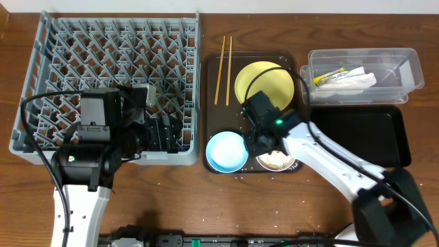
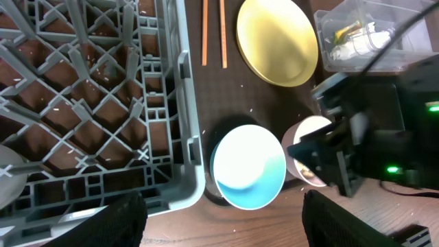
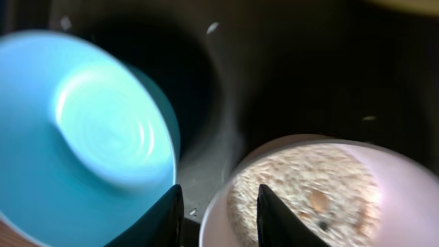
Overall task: Sort waste into correct bins and load items into the dishwasher
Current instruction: 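Place the white cup into the dish rack with the left gripper, then grasp the white bowl of rice with the right gripper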
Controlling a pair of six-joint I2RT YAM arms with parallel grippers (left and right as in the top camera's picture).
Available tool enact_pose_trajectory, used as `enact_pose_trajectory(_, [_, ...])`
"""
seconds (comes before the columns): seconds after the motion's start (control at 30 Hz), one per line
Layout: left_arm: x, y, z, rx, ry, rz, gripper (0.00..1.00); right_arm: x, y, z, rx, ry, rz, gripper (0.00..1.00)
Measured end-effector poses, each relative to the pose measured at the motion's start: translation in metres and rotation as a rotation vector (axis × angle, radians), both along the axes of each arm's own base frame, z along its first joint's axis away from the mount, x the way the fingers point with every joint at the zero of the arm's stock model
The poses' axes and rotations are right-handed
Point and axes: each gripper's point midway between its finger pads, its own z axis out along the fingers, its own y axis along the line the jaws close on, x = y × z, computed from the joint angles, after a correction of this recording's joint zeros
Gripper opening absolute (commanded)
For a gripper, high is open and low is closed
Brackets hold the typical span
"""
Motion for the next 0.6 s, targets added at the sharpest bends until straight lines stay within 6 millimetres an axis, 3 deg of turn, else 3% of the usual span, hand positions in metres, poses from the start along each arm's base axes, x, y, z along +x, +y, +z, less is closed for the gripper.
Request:
enact_pose_trajectory(0.1, [-0.001, 0.0, -0.001, 0.0, 0.007, 0.0, 0.73, -0.005, -0.002, -0.021, -0.037, 0.052, 0.014, 0.07])
enact_pose_trajectory(0.17, [-0.003, 0.0, -0.002, 0.001, 0.016, 0.0, 0.73, -0.009, -0.005, -0.03, -0.057, 0.083, 0.005, 0.02])
enact_pose_trajectory(0.37, [-0.004, 0.0, -0.003, 0.001, 0.02, 0.0, 0.73, 0.003, -0.032, -0.03, -0.199, 0.01, -0.086, 0.01])
enact_pose_trajectory(0.6, [-0.004, 0.0, -0.003, 0.001, 0.02, -0.001, 0.74, 0.009, -0.035, -0.029, -0.215, -0.019, -0.121, 0.01])
